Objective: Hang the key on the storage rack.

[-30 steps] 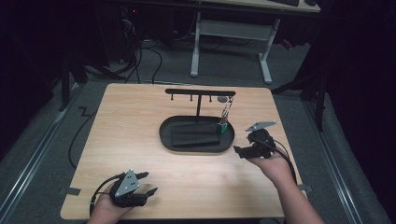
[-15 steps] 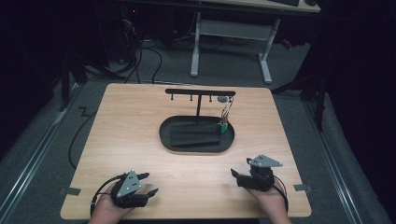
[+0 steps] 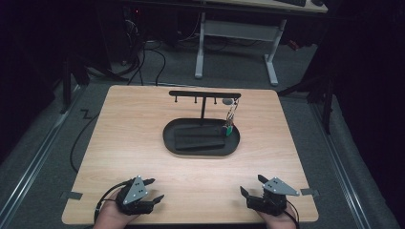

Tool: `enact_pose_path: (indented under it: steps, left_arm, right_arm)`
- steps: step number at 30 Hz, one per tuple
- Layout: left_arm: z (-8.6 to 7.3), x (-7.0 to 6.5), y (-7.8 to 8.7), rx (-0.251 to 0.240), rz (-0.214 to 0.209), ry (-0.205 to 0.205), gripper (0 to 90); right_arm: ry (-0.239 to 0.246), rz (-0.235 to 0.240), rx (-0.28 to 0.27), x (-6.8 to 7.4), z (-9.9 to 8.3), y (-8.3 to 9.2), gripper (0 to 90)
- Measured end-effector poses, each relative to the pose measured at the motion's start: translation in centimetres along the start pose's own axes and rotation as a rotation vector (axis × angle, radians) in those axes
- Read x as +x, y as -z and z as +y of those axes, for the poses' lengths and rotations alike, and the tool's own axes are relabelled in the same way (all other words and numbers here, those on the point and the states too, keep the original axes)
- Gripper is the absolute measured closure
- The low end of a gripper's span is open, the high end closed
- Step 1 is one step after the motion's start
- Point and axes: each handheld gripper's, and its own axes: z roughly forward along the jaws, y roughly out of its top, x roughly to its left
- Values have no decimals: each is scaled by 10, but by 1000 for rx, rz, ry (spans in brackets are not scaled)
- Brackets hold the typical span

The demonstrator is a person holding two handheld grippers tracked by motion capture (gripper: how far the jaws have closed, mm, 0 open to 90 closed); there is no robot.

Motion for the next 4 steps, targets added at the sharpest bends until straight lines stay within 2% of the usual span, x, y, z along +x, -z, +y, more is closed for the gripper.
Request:
enact_pose_path:
  steps: [4]
  left_arm:
    - [-2,4,4,-4,9,11,358]
  right_arm:
    - [-17,1,-3,-2,0,-1,187]
